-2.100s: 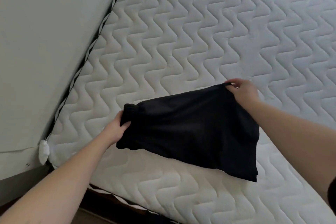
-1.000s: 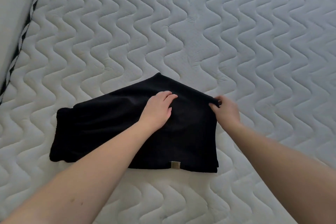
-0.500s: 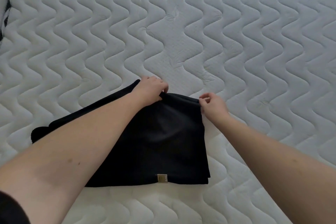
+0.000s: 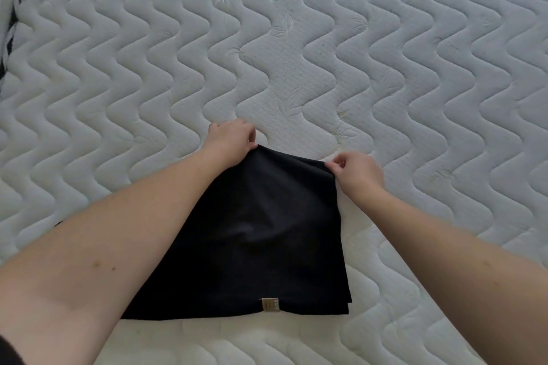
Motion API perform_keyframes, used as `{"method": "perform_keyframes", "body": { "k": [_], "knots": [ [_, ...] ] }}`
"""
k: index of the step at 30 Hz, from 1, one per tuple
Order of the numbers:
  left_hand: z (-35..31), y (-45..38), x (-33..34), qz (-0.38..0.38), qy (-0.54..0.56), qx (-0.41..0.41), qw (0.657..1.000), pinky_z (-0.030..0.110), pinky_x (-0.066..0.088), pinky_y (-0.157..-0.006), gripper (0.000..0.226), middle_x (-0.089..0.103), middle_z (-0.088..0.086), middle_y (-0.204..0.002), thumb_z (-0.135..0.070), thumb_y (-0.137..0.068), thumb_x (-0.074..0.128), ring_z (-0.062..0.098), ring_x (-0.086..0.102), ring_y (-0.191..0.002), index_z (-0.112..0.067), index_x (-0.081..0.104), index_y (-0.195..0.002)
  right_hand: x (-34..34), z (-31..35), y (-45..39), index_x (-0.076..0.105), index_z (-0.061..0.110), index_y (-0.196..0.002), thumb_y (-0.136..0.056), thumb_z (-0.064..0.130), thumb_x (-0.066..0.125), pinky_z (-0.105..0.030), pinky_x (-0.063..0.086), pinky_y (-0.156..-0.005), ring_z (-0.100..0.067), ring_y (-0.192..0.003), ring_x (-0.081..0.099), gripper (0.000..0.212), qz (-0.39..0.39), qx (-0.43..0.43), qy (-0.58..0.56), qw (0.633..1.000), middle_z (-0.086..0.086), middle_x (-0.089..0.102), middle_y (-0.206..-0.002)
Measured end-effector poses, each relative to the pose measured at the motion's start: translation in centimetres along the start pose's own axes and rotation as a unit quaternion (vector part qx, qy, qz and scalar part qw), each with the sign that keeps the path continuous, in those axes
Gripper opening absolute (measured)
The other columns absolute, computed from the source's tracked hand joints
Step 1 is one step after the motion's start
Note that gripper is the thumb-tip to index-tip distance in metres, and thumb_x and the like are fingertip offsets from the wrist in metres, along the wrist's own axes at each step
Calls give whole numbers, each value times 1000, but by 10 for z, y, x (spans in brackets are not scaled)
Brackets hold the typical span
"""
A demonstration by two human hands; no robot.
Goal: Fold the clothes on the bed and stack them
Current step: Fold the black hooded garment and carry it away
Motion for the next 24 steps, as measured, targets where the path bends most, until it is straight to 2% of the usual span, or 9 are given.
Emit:
{"method": "perform_keyframes", "body": {
  "k": [2,3,6,9,11,13,17,21,24],
  "knots": [
    [1,-2,1,3,38,-17,999,41,34,-86,11,62,-2,-105,-35,-97,53,25,56,-107,-25,52,-93,3,8,0,64,27,-92,-97,48,46,-37,42,-78,-25,-96,61,28,-35,-37,-60,997,2,66,-92],
    [1,-1,3,3,47,-17,999,41,35,-87,13,62,-1,-106,-37,-97,54,26,56,-107,-24,52,-96,5,14,0,64,27,-103,-95,54,47,-37,43,-84,-21,-100,58,33,-8,-67,-93,993,4,64,-98],
    [10,4,4,3,-2,-14,1000,41,35,-96,42,56,0,-115,-59,-86,61,25,50,-117,-25,55,-111,15,26,-1,53,35,-122,-79,70,59,-39,32,-100,-14,-114,44,56,96,-161,45,981,8,54,-115],
    [26,6,1,50,-9,-67,997,42,36,-100,50,51,3,-120,-62,-77,71,27,45,-121,-26,58,-109,12,25,-10,60,30,-109,-82,60,65,-37,31,-90,-23,-114,49,42,76,-142,137,977,2,62,-113],
    [33,6,-2,61,34,-90,994,42,42,-96,40,54,5,-117,-51,-79,75,30,50,-116,-23,59,-103,8,22,-15,62,28,-100,-82,60,65,-33,32,-80,-24,-107,56,37,73,-101,120,985,2,65,-105],
    [35,5,-5,26,125,-89,988,38,46,-88,29,60,5,-104,-38,-83,76,29,57,-105,-20,55,-93,4,20,-18,63,27,-98,-83,58,67,-32,33,-76,-24,-105,59,35,64,-65,93,991,2,66,-103],
    [35,10,-3,-20,255,-109,961,29,41,-81,35,61,-1,-95,-34,-81,79,20,58,-93,-19,54,-101,4,19,-15,65,26,-104,-87,49,67,-33,32,-81,-24,-107,58,29,44,-64,99,992,1,67,-107],
    [47,22,0,57,242,-161,955,29,43,-83,57,57,-1,-102,-38,-70,87,18,55,-94,-18,58,-115,2,18,-13,65,28,-105,-90,37,67,-35,31,-89,-23,-110,53,18,54,-109,79,989,2,65,-108],
    [51,35,-4,50,220,-134,965,30,45,-79,31,67,0,-93,-26,-76,83,23,64,-95,-15,68,-101,-3,16,-6,65,26,-103,-90,27,66,-33,28,-91,-21,-109,49,13,42,-153,57,986,5,61,-105]
  ]
}}
Point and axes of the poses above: each hand's wrist, its own y-axis away from the middle knuckle, its own x-axis out of the palm, z = x × y, the point moved 2 cm from there along -y, towards the middle knuckle
